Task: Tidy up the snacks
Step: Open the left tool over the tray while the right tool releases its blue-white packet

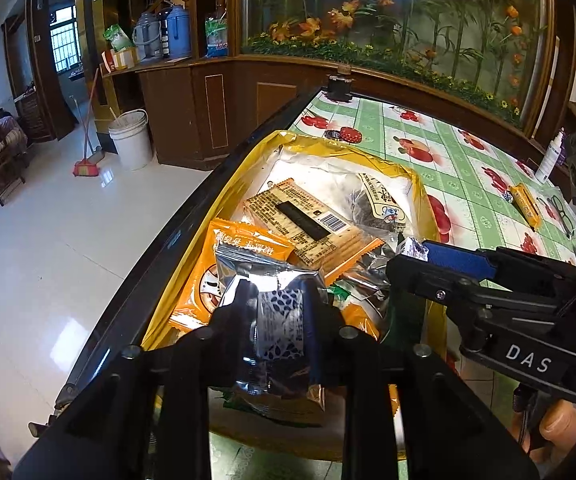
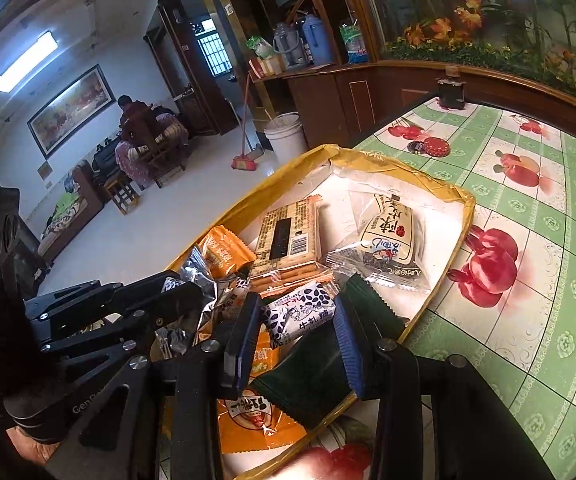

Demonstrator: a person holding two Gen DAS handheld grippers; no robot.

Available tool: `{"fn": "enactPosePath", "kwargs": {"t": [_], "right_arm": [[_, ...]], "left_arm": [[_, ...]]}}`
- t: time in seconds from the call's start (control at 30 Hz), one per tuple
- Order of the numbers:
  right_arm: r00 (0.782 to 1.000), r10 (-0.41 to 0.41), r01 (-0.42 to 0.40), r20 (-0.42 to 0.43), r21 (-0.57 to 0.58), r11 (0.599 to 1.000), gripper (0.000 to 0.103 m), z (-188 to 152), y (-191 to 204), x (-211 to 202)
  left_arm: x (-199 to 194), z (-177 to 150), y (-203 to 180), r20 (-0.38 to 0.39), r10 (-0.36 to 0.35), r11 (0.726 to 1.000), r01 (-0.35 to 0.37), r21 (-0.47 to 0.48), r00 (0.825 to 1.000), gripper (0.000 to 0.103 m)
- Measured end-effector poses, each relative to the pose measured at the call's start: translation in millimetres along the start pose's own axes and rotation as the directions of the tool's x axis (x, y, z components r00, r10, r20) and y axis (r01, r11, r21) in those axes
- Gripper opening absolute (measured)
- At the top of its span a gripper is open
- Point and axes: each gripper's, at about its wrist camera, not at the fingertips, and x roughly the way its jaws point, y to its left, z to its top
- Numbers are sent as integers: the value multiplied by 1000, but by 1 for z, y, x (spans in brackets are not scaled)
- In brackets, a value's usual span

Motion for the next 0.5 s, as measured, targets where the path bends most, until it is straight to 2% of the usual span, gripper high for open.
{"fn": "enactPosePath", "kwargs": {"t": [0.03,0.07,0.1,0.27,0.5], "right_arm": [[1000,0,0,-1,3,1000,39,0,-1,1],[1000,1,0,-3,6,1000,40,0,-2,1],[1000,-4,4,-2,9,1000,40,-1,-3,1],[1000,-11,11,8,22,1000,49,-1,-8,-4],[999,-28,27,38,40,999,56,-2,-21,-21]], "left_arm": [[-1,0,0,0,3,1000,-3,-1,1000,52],[-1,0,-1,6,5,1000,-5,0,1000,61],[-3,0,-1,17,10,1000,-10,1,1000,65],[-7,2,-3,31,14,1000,-14,5,999,65],[-8,4,-5,35,22,1000,-22,6,999,67]]}}
